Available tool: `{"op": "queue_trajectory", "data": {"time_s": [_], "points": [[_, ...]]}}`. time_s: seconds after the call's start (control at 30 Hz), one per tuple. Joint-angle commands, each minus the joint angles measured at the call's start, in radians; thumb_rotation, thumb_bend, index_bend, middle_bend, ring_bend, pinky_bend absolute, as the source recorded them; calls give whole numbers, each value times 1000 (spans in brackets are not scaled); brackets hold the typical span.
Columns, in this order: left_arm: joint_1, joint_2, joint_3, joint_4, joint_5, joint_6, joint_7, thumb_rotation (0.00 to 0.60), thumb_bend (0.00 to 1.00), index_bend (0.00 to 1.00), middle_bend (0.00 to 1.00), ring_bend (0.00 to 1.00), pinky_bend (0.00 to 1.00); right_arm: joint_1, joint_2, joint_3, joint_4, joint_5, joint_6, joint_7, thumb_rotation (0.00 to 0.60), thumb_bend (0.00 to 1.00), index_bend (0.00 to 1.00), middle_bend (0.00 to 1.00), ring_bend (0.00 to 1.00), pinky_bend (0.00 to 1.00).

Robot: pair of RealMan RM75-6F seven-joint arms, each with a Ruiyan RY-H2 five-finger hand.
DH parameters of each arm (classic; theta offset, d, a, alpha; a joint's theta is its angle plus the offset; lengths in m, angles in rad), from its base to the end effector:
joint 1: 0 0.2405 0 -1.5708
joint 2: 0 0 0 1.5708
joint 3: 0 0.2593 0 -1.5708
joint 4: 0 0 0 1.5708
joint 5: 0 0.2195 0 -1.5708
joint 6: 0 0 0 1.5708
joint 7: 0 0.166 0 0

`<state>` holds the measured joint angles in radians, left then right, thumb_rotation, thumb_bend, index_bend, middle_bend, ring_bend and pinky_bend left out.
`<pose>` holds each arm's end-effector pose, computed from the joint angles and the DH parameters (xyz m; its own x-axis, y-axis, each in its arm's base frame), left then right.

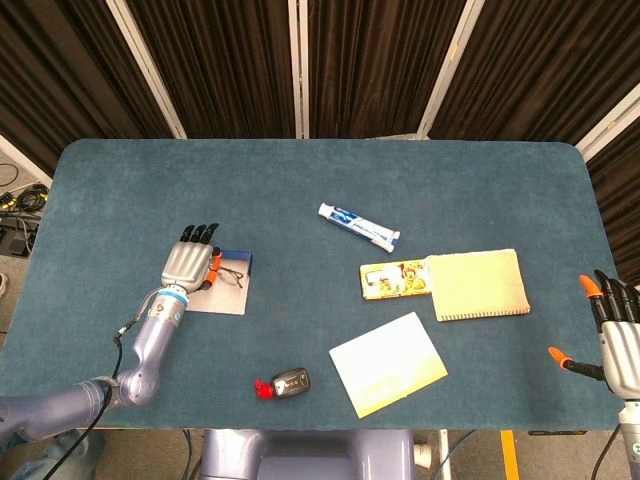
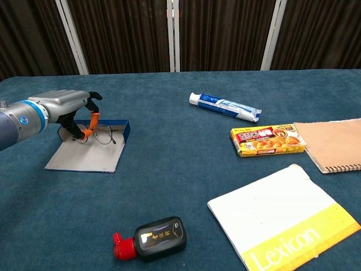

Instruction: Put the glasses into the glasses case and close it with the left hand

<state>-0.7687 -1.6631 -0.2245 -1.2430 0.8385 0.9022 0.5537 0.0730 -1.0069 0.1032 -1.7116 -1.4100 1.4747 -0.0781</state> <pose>-0.1939 0.4047 -0.0482 0.5371 0.2973 0.7894 0.8433 -0.1673 -0.5107 -0.3158 -0.2102 0.1906 0.4658 0.0298 0.8844 -0.8830 0.0809 0.4624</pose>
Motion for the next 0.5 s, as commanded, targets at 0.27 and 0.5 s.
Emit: {"op": "queue_trajectory", "data": {"time_s": [0.27,0.5], "points": [[-10,-5,11,16,-7,6,5,600,233,12,0,0,0,1,1,2,2,6,-5,2,600,0,0,0,0,0],[7,24,13,-16,46,41,-50,600,163,0,0,0,0,3,0,2,4,7,-10,4,600,0,0,0,0,0]]}}
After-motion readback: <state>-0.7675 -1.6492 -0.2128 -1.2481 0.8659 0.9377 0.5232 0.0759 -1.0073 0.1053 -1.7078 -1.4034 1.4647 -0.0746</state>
